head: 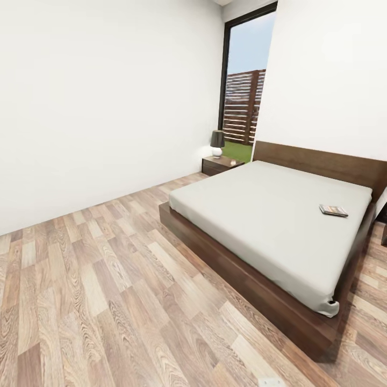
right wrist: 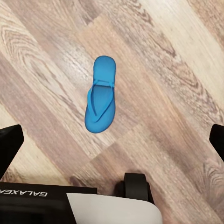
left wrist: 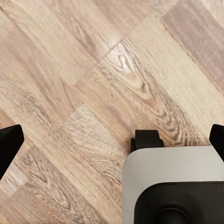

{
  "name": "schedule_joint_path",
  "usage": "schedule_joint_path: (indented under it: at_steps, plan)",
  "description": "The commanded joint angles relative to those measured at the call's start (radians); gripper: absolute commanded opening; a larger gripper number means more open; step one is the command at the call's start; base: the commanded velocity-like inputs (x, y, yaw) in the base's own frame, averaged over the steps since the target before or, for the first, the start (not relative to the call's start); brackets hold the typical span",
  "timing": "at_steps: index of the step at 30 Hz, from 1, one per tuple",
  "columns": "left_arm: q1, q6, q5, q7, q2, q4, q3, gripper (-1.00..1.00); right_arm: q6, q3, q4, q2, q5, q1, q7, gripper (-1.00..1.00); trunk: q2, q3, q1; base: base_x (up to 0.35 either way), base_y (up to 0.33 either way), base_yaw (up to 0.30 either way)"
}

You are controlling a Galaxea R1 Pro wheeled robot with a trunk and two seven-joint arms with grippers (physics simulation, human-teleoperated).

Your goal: In the bedroom, move the book from the bed onto either nightstand, and place the two sandals side by side next to the bed.

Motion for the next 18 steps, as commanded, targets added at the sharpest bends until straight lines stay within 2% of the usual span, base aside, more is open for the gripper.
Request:
schedule_joint_path:
  at_steps: [1, 18]
  plan:
    - [-0.001, -0.004, -0.001, 0.001, 0.000, 0.001, -0.001, 1.00, 0.006, -0.004, -0.002, 0.000, 0.008, 0.000, 0.003, 1.00, 0.000, -0.001, 0.000, 0.000, 0.000, -0.002]
    - [-0.001, -0.006, -0.001, 0.002, 0.001, 0.001, -0.001, 1.00, 0.006, -0.004, -0.002, 0.000, 0.009, 0.000, 0.004, 1.00, 0.000, -0.001, 0.000, 0.000, 0.000, 0.000]
